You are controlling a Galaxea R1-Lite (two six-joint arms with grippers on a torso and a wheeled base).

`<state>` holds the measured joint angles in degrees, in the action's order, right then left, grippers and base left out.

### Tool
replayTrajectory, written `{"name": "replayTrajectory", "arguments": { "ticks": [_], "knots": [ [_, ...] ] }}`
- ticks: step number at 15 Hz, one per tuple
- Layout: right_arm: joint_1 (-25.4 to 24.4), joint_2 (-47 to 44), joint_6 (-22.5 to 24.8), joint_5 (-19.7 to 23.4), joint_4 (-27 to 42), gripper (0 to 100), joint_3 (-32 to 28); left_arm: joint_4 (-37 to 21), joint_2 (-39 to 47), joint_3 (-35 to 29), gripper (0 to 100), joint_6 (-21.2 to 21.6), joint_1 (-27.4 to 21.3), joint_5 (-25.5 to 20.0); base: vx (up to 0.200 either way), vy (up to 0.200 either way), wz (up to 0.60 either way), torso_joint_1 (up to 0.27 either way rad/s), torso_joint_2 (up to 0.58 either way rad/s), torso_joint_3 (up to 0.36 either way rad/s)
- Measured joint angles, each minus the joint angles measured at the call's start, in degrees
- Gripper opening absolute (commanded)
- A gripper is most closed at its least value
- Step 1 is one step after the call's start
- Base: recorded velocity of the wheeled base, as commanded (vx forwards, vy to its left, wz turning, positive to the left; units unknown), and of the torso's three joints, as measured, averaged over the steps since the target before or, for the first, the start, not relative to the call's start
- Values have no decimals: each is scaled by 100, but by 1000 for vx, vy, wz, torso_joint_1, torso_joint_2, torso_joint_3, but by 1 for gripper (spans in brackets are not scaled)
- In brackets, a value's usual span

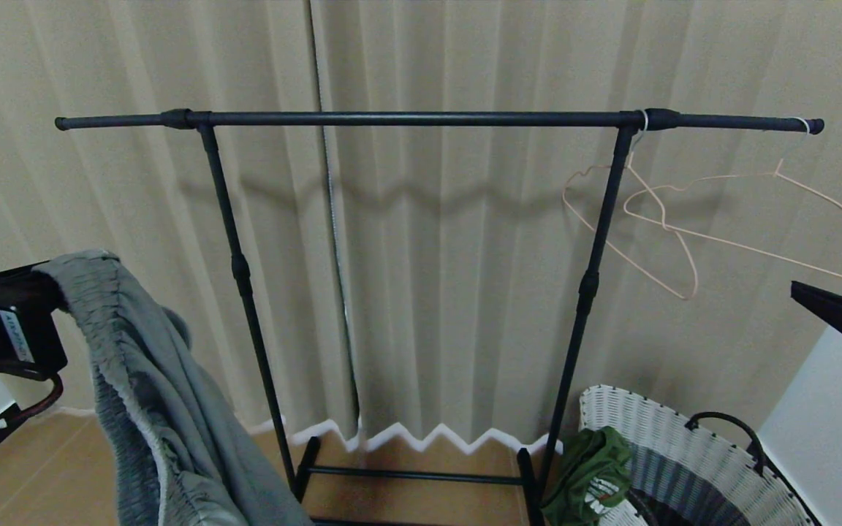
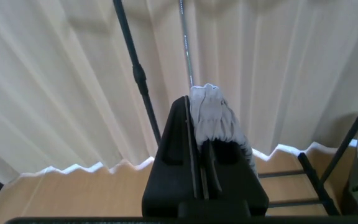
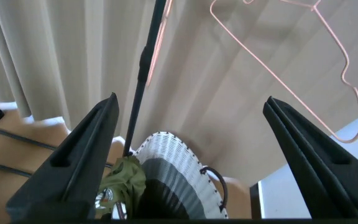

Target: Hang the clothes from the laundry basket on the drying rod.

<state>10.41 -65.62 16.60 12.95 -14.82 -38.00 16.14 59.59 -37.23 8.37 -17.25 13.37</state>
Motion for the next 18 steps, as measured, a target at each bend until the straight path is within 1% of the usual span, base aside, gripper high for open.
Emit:
{"name": "replayTrajectory", "arguments": {
  "ticks": [6,15,18],
  "knots": [
    [-7,90,6,-17,16,100,54,-13,-49,188,0,0,2,-5,0,-200,0,3,-1,5],
    [0,124,6,-28,24,100,60,2,-50,208,0,22,2,-5,0,-200,0,0,0,3],
    [9,134,6,-30,22,100,43,4,-49,208,0,29,5,-2,0,0,0,0,0,0]
  ]
}}
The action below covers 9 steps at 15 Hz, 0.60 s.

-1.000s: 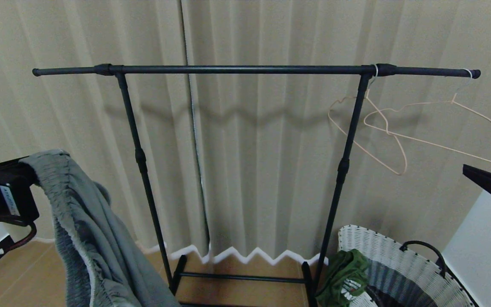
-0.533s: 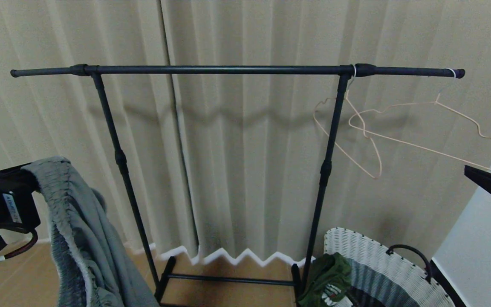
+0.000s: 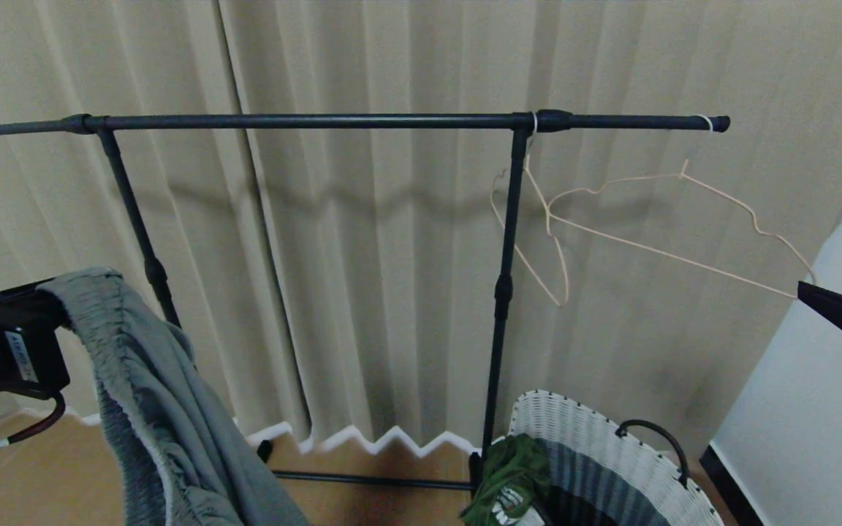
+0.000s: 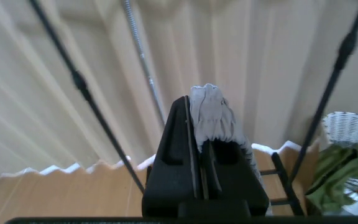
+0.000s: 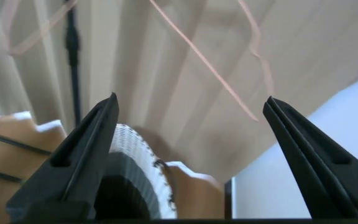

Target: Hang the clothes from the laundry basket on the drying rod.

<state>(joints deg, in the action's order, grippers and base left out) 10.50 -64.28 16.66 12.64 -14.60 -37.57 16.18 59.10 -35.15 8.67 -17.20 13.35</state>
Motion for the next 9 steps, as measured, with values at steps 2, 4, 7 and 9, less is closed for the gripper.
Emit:
{"name": "replayTrajectory", "arguments": {
  "ticks": [2,4,7,9],
  "knots": [
    [6,1,0,-9,16,100,-13,7,0,0,0,4,-5,-5,0,0,0,0,0,0],
    [11,4,2,-6,2,100,-38,5,-4,-21,0,-9,0,0,0,0,0,0,0,0],
    [13,1,2,-9,-6,100,-38,-4,0,-38,0,-16,11,-2,133,0,0,6,2,2],
    [6,4,0,-9,-15,100,-49,10,2,-60,0,-16,21,0,200,0,0,-10,-10,5]
  ]
}}
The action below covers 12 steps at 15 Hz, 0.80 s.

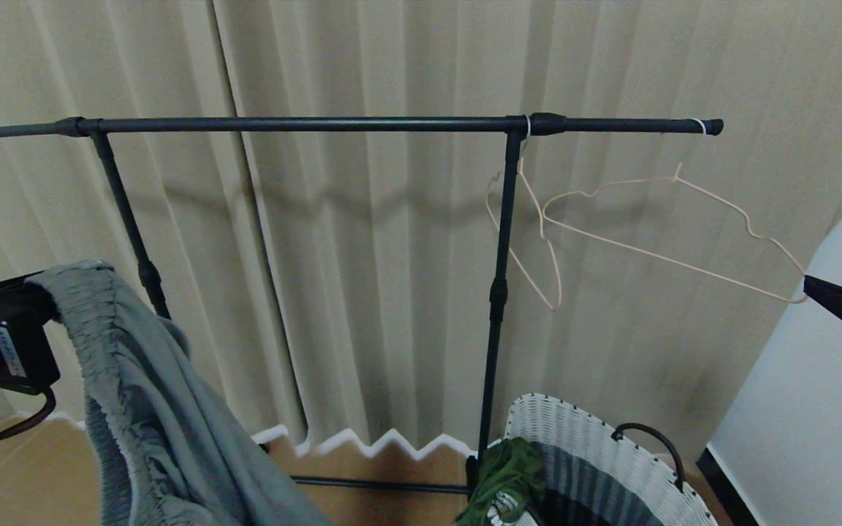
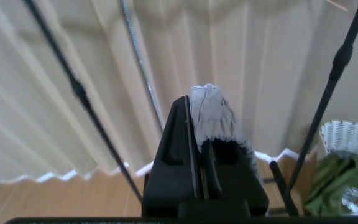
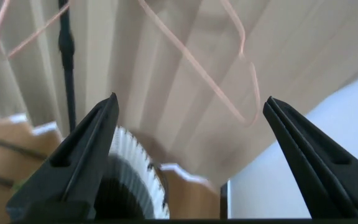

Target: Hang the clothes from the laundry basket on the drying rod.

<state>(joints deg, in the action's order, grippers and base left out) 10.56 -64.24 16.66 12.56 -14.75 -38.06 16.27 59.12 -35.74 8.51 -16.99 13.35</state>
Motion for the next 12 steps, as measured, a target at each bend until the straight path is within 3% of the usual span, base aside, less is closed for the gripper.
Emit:
{"name": "replayTrajectory", "arguments": {
  "ticks": [5,12],
  "knots": [
    [7,-9,2,-2,13,100,-20,-13,18,0,0,9,0,-2,200,0,0,7,3,2],
    [154,-310,9,-33,41,100,-430,-2,22,168,0,106,-6,-7,0,0,0,0,0,0]
  ]
}}
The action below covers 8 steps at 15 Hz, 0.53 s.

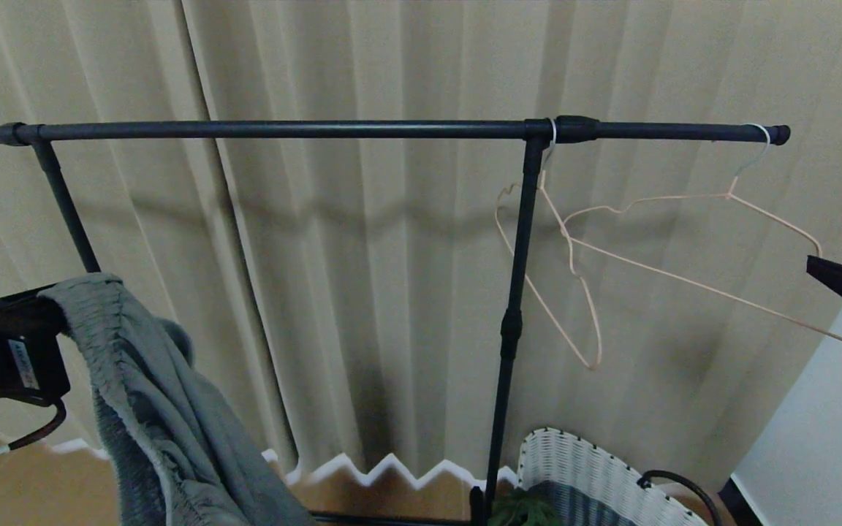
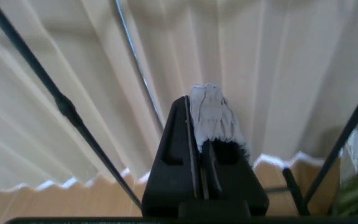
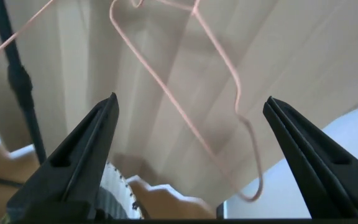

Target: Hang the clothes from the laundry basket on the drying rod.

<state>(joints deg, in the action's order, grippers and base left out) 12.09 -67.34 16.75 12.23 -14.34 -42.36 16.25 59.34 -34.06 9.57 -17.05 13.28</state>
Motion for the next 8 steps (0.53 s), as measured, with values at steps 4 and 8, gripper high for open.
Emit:
{"name": "replayTrajectory", "arguments": {
  "ticks": [4,8],
  "knots": [
    [422,-728,43,-5,22,100,-794,4,-15,157,0,37,2,2,0,0,0,0,0,0],
    [700,-1562,345,-7,40,100,-1295,9,-66,173,0,252,2,5,0,0,0,0,0,0]
  ]
}}
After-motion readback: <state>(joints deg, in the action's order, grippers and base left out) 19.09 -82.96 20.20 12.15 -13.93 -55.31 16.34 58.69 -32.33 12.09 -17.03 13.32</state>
